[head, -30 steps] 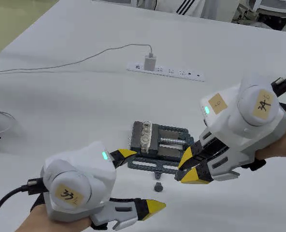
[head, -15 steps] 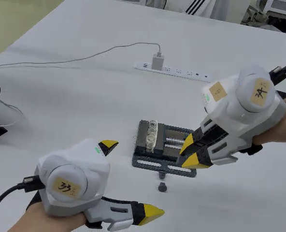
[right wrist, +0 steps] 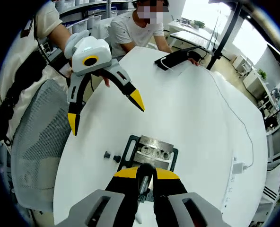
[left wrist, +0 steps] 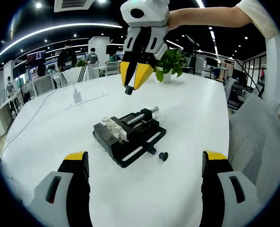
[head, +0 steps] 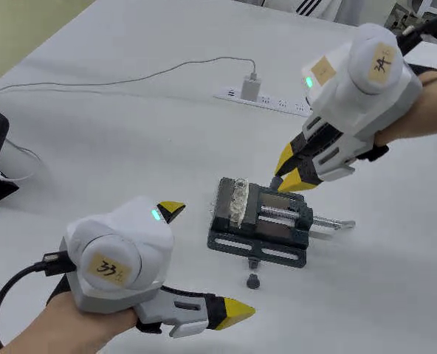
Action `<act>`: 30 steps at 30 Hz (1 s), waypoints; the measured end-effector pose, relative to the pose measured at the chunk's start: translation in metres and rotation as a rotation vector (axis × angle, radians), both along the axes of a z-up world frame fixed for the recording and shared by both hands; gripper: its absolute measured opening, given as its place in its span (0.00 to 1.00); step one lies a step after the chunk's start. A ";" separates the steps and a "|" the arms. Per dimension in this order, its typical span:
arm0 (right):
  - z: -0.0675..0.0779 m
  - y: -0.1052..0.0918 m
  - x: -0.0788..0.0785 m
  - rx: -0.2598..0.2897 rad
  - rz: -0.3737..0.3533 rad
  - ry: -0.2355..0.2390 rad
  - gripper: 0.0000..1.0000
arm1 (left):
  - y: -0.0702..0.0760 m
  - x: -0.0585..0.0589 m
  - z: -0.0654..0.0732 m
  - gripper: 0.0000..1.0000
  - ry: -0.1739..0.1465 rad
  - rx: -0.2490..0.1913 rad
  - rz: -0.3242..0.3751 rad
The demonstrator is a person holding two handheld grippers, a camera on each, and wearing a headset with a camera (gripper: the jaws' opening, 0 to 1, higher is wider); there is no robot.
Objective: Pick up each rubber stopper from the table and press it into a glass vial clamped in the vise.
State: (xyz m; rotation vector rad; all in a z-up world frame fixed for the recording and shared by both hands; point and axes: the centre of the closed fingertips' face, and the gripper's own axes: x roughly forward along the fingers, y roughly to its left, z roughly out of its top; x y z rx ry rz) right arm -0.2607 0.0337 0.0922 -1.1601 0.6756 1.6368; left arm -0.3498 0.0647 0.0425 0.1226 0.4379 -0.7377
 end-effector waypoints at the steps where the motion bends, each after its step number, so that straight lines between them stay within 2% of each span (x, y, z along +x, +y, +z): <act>1: 0.000 0.002 0.004 -0.004 0.006 -0.001 0.07 | 0.001 0.000 -0.001 0.99 0.001 0.003 0.002; 7: -0.007 0.016 0.021 -0.023 0.033 -0.014 0.07 | 0.002 0.000 -0.003 0.99 0.010 0.006 0.007; 16: -0.025 0.029 0.030 -0.101 0.078 -0.006 0.07 | 0.005 0.002 -0.007 0.98 0.023 0.004 0.020; 19: -0.029 0.030 0.026 -0.122 0.082 0.031 0.07 | 0.006 0.002 -0.008 0.98 0.030 0.004 0.027; 26: -0.046 0.035 0.027 -0.161 0.097 0.048 0.06 | 0.010 0.001 -0.012 0.99 0.048 0.021 0.025; 30: -0.050 0.034 0.026 -0.179 0.094 0.057 0.06 | 0.013 0.002 -0.012 0.99 0.053 0.019 0.035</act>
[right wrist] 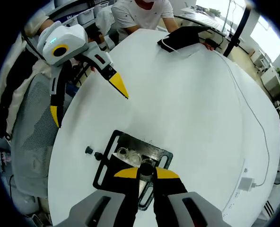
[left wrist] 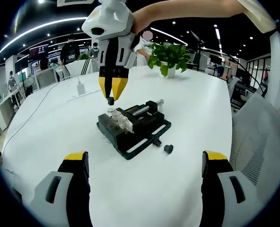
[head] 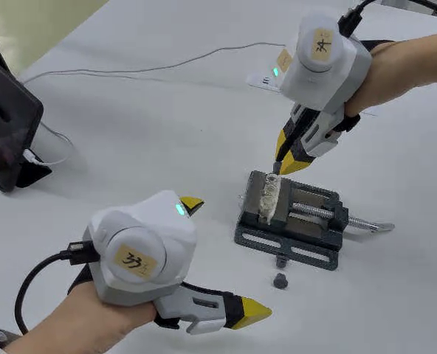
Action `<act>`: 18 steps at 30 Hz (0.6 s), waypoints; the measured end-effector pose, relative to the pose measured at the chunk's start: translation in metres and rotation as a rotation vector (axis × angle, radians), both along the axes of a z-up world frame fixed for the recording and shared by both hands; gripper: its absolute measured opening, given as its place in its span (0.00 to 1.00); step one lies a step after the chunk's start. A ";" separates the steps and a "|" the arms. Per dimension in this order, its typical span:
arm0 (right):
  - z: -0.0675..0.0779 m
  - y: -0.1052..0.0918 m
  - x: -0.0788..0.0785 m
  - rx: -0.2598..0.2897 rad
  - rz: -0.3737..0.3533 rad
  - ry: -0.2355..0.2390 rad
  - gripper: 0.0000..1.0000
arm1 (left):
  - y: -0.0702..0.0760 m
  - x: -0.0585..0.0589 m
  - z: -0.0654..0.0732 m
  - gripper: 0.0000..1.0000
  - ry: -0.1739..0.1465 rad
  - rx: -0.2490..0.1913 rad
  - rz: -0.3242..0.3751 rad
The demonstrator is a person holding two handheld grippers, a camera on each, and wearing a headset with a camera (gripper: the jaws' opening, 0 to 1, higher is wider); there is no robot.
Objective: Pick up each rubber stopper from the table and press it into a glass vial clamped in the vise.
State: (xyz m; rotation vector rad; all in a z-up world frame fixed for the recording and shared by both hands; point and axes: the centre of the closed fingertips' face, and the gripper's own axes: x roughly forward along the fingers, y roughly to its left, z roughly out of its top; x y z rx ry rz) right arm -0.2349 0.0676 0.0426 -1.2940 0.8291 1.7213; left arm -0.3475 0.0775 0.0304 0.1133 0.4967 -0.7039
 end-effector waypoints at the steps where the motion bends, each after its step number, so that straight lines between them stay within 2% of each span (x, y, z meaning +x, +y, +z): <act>1: -0.001 -0.001 0.001 -0.005 0.007 -0.006 0.06 | 0.001 0.000 0.000 0.99 0.002 0.001 0.002; 7: -0.006 -0.001 -0.001 -0.021 -0.004 0.020 0.06 | 0.000 0.000 -0.002 0.99 0.007 0.000 0.005; 18: -0.015 0.001 0.001 -0.038 0.006 0.009 0.06 | 0.001 -0.003 -0.007 0.99 0.021 -0.008 0.006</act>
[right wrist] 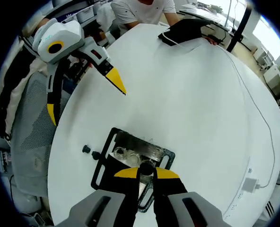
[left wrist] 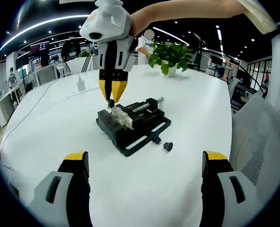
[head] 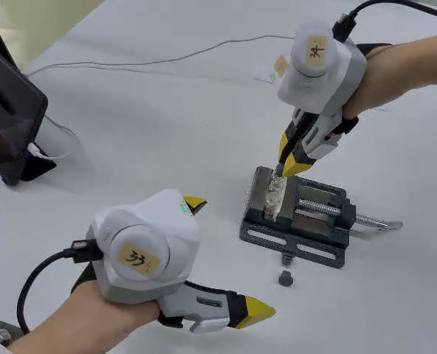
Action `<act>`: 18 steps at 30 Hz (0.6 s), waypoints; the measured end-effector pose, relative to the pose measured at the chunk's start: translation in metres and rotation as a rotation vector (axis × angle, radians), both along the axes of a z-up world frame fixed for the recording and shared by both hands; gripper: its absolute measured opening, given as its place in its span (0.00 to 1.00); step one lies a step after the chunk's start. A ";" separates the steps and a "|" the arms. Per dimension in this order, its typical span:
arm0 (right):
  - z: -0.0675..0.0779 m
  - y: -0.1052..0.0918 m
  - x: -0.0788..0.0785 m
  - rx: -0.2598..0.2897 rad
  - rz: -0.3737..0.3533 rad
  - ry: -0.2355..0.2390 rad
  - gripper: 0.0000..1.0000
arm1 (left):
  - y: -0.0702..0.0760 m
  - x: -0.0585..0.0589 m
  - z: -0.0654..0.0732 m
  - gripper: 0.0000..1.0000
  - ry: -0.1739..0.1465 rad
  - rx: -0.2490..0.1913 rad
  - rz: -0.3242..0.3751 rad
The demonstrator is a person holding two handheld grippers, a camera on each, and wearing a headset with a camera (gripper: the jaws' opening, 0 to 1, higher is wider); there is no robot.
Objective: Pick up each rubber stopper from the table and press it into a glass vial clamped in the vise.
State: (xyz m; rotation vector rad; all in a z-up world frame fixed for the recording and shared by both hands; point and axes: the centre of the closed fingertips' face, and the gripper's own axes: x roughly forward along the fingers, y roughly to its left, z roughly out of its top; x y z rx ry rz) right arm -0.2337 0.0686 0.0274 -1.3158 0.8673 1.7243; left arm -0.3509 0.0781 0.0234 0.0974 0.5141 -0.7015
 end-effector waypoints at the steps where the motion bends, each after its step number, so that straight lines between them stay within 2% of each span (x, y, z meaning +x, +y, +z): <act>1: 0.001 0.000 0.000 -0.001 -0.003 0.002 0.06 | 0.000 0.000 0.000 0.99 0.001 -0.002 0.000; 10: 0.001 0.000 0.000 -0.033 -0.012 0.006 0.06 | -0.001 0.000 -0.001 0.99 0.004 -0.010 0.002; 14: 0.000 0.001 0.001 -0.068 -0.003 0.000 0.06 | -0.001 0.000 -0.002 0.98 0.006 -0.011 0.002; 18: 0.000 0.000 0.000 -0.111 -0.025 -0.006 0.06 | -0.001 -0.001 -0.002 0.98 0.007 -0.012 0.002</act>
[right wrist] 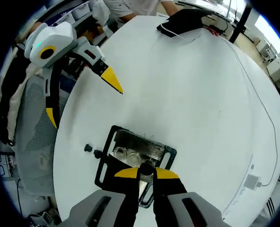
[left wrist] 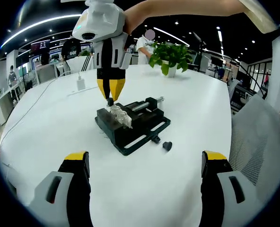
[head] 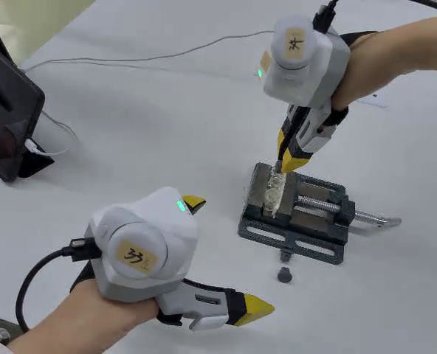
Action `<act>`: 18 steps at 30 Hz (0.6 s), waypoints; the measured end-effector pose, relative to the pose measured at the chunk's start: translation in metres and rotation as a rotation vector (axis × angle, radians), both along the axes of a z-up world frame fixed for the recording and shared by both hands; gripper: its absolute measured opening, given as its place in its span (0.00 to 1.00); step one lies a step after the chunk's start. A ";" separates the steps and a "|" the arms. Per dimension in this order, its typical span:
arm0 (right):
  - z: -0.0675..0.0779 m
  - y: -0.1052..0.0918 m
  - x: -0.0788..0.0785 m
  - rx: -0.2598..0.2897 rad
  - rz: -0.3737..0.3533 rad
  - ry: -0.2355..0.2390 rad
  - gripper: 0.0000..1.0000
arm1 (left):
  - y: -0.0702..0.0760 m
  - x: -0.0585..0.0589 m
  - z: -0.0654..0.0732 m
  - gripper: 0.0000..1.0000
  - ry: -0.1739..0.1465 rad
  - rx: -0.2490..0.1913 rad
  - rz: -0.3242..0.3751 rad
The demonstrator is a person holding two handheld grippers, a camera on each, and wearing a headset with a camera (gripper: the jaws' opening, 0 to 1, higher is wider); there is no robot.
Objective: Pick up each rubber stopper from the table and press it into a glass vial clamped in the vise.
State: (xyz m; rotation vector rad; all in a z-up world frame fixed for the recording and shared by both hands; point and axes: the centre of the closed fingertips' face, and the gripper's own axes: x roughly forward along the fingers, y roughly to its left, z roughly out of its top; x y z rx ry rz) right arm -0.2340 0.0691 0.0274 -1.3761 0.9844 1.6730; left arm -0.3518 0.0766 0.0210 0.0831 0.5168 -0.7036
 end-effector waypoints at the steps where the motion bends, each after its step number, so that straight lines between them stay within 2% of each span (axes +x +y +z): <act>1: -0.001 0.001 0.002 -0.015 -0.016 -0.001 0.06 | 0.000 0.000 0.000 0.98 0.001 -0.001 0.000; 3: -0.001 -0.001 0.003 -0.037 -0.072 -0.002 0.05 | -0.001 0.000 0.000 0.98 0.001 -0.001 -0.001; 5: -0.001 -0.001 0.003 -0.044 -0.093 -0.002 0.05 | -0.002 0.000 0.000 0.98 0.002 -0.005 0.000; 16: 0.000 0.001 -0.001 -0.110 -0.299 0.015 0.05 | -0.007 0.001 0.001 0.98 -0.001 -0.014 -0.005; 18: -0.001 0.001 0.002 -0.129 -0.370 0.027 0.05 | -0.007 0.001 0.001 0.98 -0.001 -0.015 -0.005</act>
